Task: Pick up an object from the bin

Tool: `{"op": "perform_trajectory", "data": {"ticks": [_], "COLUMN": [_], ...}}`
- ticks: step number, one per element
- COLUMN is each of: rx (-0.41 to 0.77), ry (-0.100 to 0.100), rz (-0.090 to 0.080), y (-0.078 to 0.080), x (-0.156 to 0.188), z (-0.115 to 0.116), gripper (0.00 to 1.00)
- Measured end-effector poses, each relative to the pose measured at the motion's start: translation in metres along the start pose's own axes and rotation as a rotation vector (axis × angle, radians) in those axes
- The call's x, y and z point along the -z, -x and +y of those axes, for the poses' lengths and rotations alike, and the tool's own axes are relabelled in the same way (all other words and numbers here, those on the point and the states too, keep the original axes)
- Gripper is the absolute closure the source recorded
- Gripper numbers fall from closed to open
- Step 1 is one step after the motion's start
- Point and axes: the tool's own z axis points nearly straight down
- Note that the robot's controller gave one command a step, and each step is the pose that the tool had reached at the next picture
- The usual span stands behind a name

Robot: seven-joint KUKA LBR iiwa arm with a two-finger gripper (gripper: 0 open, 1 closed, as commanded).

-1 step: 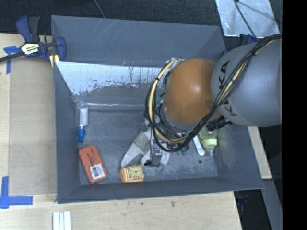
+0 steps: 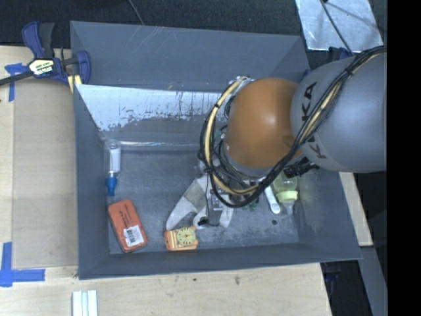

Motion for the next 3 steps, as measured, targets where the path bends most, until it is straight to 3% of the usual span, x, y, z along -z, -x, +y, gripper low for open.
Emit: {"op": "perform_trajectory", "data": {"ticks": [1,2,3], "rx": [-0.007,-0.041,-0.042], "ry": [0.001,0.001,0.001], "rz": [-0.007,-0.008,-0.008], "y": [0.001,-0.010,-0.010], "x": [-0.050,-0.083,-0.083], "z": [-0.029,0.000,0.000], "gripper": [0.00,1.00,1.00]}}
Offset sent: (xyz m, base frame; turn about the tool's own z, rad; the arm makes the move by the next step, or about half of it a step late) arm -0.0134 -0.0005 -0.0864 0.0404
